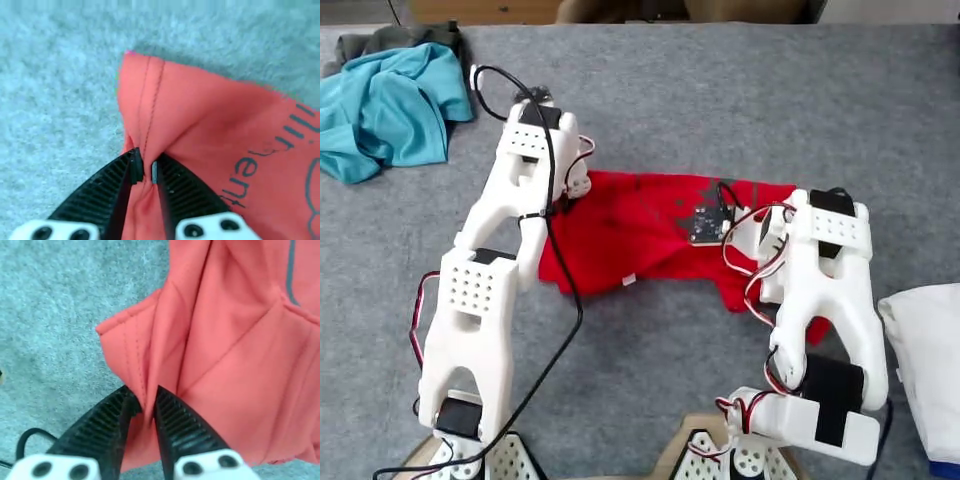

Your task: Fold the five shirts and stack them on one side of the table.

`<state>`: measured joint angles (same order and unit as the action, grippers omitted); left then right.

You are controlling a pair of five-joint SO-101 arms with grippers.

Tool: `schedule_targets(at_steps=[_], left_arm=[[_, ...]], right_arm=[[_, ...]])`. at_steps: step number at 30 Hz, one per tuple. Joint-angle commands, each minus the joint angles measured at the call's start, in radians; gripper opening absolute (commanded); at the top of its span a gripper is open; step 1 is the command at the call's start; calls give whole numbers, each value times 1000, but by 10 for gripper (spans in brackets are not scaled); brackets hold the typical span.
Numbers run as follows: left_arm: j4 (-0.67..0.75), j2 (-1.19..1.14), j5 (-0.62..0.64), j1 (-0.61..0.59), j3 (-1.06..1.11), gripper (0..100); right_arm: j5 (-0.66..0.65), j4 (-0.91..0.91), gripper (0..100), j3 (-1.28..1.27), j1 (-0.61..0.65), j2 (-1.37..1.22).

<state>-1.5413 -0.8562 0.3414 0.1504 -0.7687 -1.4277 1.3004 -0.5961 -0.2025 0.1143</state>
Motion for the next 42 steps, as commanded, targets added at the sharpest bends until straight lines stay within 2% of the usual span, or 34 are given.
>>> schedule_targets(at_steps=[1, 6, 9, 15, 27, 35, 38, 42], left_arm=[[-49, 12, -77, -14, -106, 24], [-118, 2, -167, -15, -222, 30], [-126, 2, -186, -15, -255, 81], [-126, 2, -187, -17, -262, 129], [-123, -64, -186, -98, -264, 126], [-97, -145, -176, -103, -264, 124], [-81, -145, -138, -109, -264, 124], [-87, -151, -121, -112, -328, 105]], right_arm=[[9, -9, 23, -2, 10, -1], [9, -9, 23, -2, 16, -1], [9, -9, 23, -2, 16, -1], [9, -9, 23, -2, 15, -1], [9, -8, 23, -7, 19, -1], [9, -3, 23, -7, 19, -1], [11, -3, 22, -8, 19, -1], [11, -3, 22, -15, 18, -1]])
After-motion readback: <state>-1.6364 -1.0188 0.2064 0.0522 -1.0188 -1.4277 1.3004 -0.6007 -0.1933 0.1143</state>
